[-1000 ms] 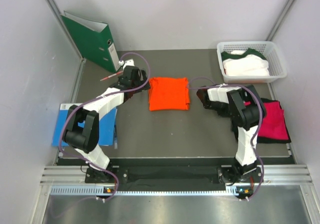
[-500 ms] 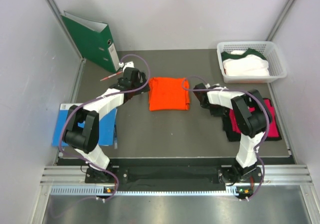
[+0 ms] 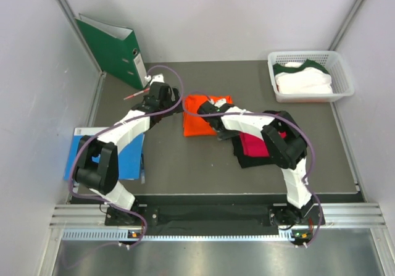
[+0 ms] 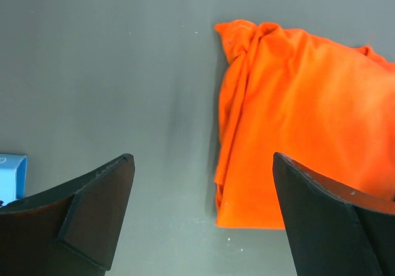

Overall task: Fold and stack the t-shirts
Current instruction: Put the neatly folded tshirt into the corner of the board with the right arm

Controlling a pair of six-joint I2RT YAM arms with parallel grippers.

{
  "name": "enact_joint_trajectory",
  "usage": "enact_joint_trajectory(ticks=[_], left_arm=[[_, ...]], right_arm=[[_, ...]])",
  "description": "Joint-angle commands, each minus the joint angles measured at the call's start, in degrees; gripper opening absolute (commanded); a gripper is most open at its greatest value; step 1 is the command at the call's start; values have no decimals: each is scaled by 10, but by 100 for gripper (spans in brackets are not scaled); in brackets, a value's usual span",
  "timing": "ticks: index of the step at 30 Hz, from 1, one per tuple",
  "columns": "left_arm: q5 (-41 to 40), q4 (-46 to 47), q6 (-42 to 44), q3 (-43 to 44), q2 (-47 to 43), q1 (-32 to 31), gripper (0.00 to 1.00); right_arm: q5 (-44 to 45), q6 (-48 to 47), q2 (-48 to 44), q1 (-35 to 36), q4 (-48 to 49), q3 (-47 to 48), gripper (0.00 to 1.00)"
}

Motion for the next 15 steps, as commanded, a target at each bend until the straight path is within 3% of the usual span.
enact_joint_trajectory(ticks=[1, 4, 5, 11, 15], left_arm=[[16, -3, 20, -9, -40, 2, 98], [21, 0, 24, -25, -48, 2, 98], [23, 5, 24, -38, -48, 2, 98], [52, 72, 11, -94, -12, 2, 93], [84, 127, -6, -105, 32, 2, 91]], right_arm=[[-46, 33, -3, 18, 23, 29, 67], [-24, 27, -75, 18, 40, 2, 85], [-20, 26, -93, 17, 46, -14, 87], [-9, 9, -231, 5, 122, -78, 86], [-75, -14, -303, -39, 215, -141, 85]])
